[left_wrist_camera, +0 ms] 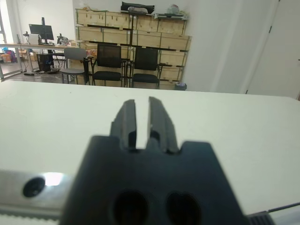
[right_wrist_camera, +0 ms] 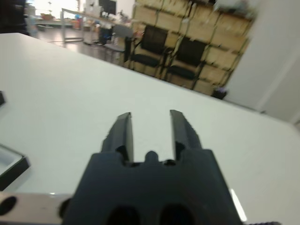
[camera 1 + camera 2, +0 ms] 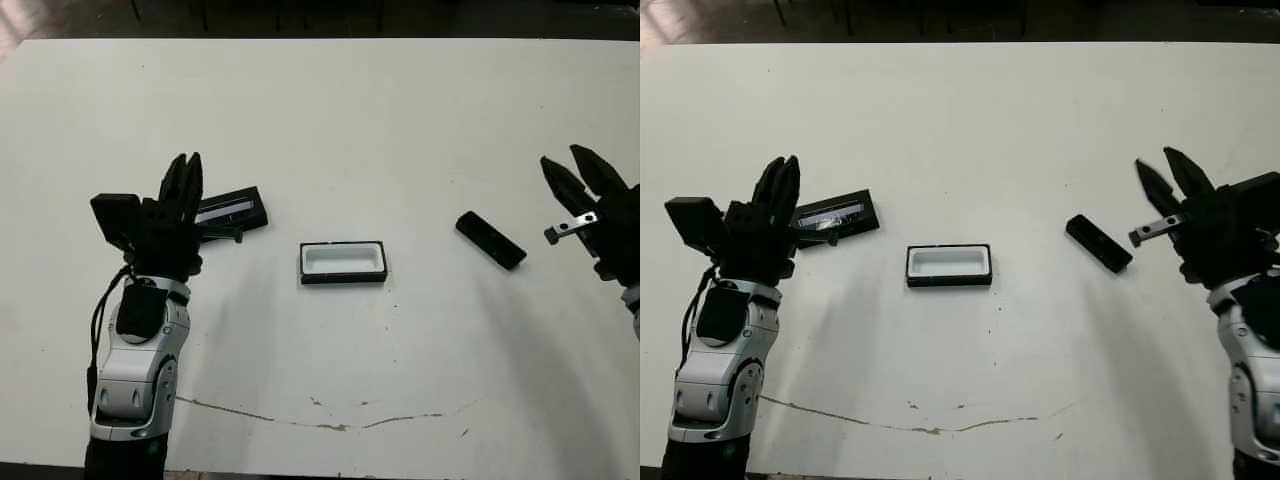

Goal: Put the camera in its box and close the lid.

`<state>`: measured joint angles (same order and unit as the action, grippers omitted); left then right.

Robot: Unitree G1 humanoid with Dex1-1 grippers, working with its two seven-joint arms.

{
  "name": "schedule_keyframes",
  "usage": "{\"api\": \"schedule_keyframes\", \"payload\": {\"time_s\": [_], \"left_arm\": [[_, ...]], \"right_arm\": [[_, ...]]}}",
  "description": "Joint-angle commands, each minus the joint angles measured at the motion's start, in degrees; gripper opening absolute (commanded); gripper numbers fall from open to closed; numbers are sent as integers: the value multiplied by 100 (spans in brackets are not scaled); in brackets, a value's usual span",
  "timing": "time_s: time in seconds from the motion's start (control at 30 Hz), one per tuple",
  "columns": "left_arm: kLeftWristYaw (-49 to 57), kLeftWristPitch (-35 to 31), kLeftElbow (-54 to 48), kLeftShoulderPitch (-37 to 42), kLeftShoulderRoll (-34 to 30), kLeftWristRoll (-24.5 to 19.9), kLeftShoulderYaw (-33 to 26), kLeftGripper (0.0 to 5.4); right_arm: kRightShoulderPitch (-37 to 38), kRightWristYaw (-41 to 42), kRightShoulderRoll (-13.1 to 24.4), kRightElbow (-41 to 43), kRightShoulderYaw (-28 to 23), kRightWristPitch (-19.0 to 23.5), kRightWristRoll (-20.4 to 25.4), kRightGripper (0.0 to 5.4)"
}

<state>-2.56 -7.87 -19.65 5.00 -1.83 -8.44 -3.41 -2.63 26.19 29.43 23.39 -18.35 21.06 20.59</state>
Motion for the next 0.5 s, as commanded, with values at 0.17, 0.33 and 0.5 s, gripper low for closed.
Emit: {"api": "schedule_keyframes", "payload": {"time_s": [0.17,0.33,0.5], "left_arm": [[-34,-39,55,-88,-109,50,-29,0],[-91,2,87,-77,-142,78,-25,0],[-115,-41,85,-66,-125,33,-36,0]], "right_arm": [[5,661,236,-573,-1,154,478,272],[102,781,295,-556,53,286,589,381],[131,855,432,-687,36,541,667,493]]}}
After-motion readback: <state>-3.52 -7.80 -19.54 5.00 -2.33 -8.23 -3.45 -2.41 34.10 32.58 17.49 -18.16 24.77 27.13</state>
